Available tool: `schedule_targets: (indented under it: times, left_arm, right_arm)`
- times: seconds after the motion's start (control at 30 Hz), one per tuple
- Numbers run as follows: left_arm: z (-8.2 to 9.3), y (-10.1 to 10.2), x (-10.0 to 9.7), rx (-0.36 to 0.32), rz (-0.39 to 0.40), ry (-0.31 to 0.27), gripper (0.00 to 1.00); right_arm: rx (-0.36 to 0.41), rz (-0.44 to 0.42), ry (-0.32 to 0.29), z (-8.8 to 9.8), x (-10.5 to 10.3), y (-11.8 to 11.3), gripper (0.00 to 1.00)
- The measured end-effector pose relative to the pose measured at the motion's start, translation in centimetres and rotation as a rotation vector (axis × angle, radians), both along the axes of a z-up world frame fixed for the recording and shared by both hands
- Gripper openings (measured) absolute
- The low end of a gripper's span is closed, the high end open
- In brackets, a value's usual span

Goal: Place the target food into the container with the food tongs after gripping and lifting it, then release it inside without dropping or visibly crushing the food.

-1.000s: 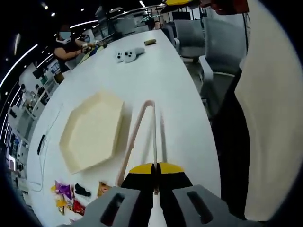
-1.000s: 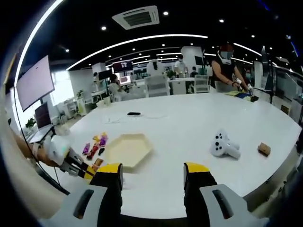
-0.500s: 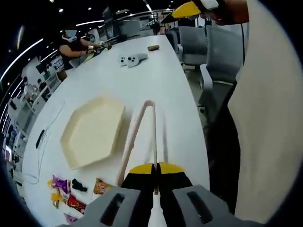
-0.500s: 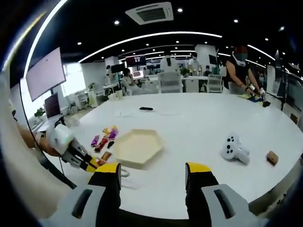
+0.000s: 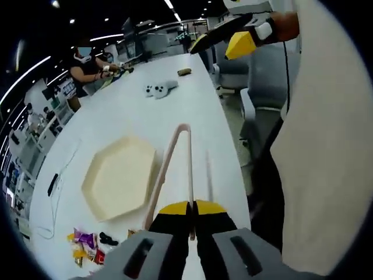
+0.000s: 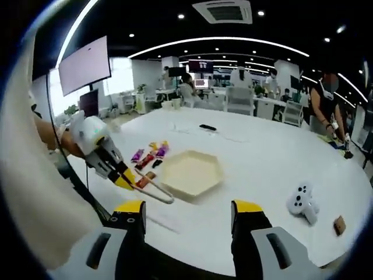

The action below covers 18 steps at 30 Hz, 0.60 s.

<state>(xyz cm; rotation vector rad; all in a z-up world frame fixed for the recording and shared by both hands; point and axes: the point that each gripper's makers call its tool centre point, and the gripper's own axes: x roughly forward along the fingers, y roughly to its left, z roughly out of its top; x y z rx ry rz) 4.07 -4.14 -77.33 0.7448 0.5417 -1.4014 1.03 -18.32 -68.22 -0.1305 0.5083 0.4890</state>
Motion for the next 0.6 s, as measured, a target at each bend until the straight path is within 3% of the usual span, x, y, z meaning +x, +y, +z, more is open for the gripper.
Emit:
schedule_targets:
  times: [0.3,0.6]
  left_arm:
    - [2.6,-1.4,-0.9,-0.065,-0.026,0.021,0.00]
    - [4.1,-2.2,-1.9,-0.090,-0.066,0.027,0.00]
  right_arm:
    - [0.005,0.045,-0.021,0.6,0.9,1.2,0.61]
    - [-0.069,0.197,-0.033,0.8,1.2,3.7,0.62]
